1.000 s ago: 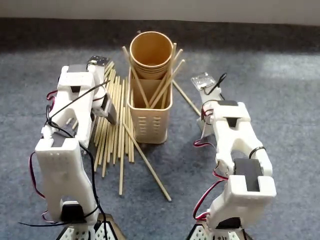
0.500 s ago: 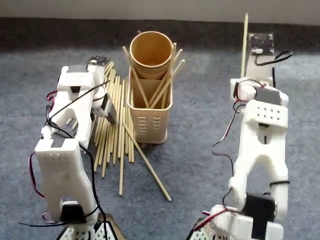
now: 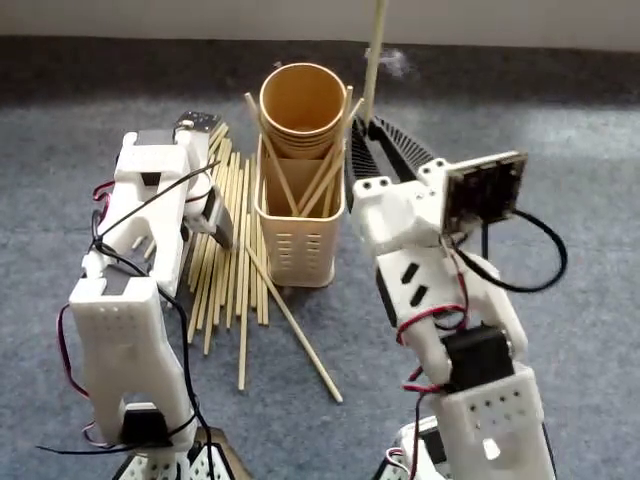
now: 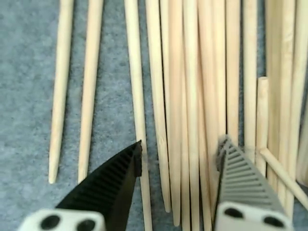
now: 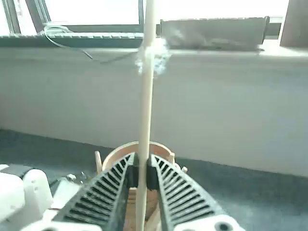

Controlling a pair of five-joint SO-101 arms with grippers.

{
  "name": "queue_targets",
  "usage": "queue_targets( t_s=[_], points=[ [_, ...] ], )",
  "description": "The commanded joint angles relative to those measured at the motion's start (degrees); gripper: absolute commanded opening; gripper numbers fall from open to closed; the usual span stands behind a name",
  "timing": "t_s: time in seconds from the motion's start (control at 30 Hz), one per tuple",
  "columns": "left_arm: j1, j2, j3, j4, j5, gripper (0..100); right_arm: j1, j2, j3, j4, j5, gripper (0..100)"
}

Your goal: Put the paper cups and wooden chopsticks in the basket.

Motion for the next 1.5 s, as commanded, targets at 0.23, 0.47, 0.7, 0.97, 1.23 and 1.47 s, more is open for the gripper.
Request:
queue_targets(
  t_s=[0.23,0.47,0.7,0.97,1.23,1.47],
  points=[
    [-0.13,-0.13,-0.13,-0.44,-0.18,25,-5.32,-1.01,11.47,-12.7,0.79,0.5],
    [-0.13,-0.13,-0.13,-0.35,-0.18,25,-7.43,3.74,13.32,-12.97,0.18,1.2],
    [-0.13,-0.13,-0.13,-0.35,-0.18,25,-7.16,9.36,13.05,-12.7,3.78,16.6],
    [-0.4,-0.13,-0.66,-0.35,-0.18,25,-1.01,8.57,-1.1,-0.04,5.19,16.6],
    [-1.98,-0.57,-11.47,5.63,-0.44,26,15.52,15.87,-36.18,54.46,16.62,16.6],
    [1.36,5.58,-22.73,15.56,-1.93,26,35.38,22.55,-13.76,45.85,19.43,16.6]
  ],
)
